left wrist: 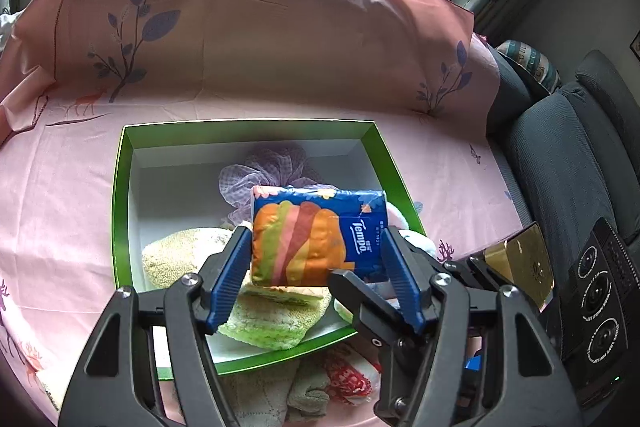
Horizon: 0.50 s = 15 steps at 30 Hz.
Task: Organize soft objects
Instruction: 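Lower the Tempo pack into the box and open the left gripper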
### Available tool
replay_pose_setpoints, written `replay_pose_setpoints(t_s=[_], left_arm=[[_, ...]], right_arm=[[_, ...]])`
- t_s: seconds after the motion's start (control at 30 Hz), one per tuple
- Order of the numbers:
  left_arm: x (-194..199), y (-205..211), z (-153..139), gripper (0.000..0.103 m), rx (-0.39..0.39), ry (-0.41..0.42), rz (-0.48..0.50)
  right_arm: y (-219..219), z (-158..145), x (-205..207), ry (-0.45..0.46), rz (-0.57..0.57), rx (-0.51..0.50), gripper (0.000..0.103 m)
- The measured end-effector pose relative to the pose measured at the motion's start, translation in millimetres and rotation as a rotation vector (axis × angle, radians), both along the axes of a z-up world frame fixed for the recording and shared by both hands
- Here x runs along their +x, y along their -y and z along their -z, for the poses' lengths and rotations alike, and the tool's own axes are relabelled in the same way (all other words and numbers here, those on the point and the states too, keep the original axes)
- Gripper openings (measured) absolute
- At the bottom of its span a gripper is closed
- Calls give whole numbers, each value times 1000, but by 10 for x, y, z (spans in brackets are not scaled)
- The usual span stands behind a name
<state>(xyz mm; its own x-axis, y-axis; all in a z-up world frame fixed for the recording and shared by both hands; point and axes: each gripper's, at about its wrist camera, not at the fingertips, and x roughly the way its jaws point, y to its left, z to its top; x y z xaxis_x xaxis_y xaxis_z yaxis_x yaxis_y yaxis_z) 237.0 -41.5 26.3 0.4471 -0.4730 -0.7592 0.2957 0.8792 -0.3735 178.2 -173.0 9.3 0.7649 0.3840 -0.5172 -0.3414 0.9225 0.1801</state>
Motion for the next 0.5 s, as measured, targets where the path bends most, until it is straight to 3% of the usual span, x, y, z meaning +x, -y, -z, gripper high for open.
replay_pose_setpoints(t_s=[0.43,0.5], left_arm=[[163,-4,328,65,58,-48,-36],[147,-6,343,70,67,-52,-42]], right_arm=[[-69,337,228,-106,9,-2,39],[-65,332,215,-114,16,-6,39]])
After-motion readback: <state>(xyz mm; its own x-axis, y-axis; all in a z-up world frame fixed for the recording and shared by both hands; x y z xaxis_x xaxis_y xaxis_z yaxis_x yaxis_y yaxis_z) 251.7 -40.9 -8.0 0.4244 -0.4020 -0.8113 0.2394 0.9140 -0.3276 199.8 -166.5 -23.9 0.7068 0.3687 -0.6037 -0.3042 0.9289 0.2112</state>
